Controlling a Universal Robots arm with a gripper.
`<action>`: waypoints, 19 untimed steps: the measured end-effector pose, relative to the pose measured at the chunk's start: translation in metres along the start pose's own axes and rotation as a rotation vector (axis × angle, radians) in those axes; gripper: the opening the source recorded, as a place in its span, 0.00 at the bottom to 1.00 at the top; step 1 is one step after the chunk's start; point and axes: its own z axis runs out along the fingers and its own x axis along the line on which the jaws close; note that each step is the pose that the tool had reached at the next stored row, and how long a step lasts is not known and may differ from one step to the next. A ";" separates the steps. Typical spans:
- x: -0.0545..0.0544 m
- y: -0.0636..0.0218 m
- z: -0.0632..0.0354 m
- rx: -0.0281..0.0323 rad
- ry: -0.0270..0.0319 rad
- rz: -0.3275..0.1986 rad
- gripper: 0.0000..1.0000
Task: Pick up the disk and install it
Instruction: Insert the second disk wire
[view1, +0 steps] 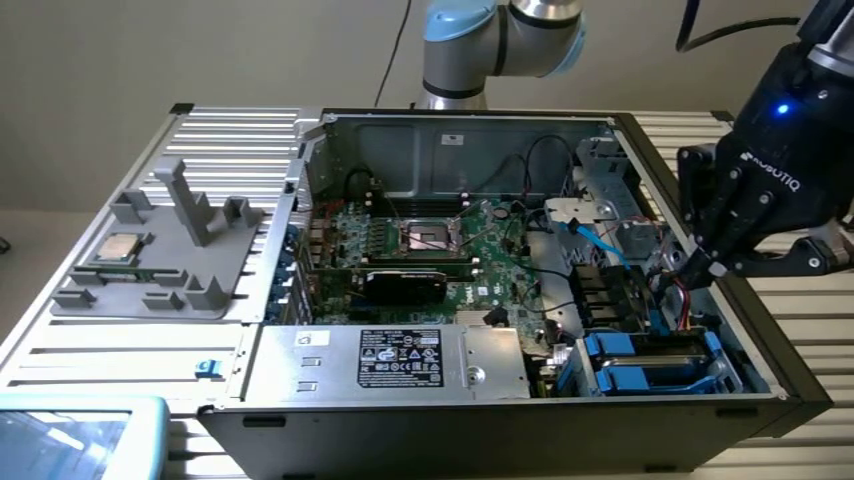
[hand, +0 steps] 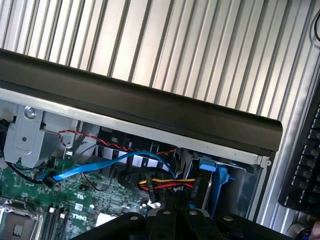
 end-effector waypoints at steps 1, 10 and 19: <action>0.000 0.0000 0.0000 -0.0001 -0.0007 -0.019 0.11; 0.000 -0.0001 0.0000 -0.0005 -0.0083 -0.181 0.11; 0.000 -0.0002 0.0000 -0.0005 -0.0170 -0.345 0.11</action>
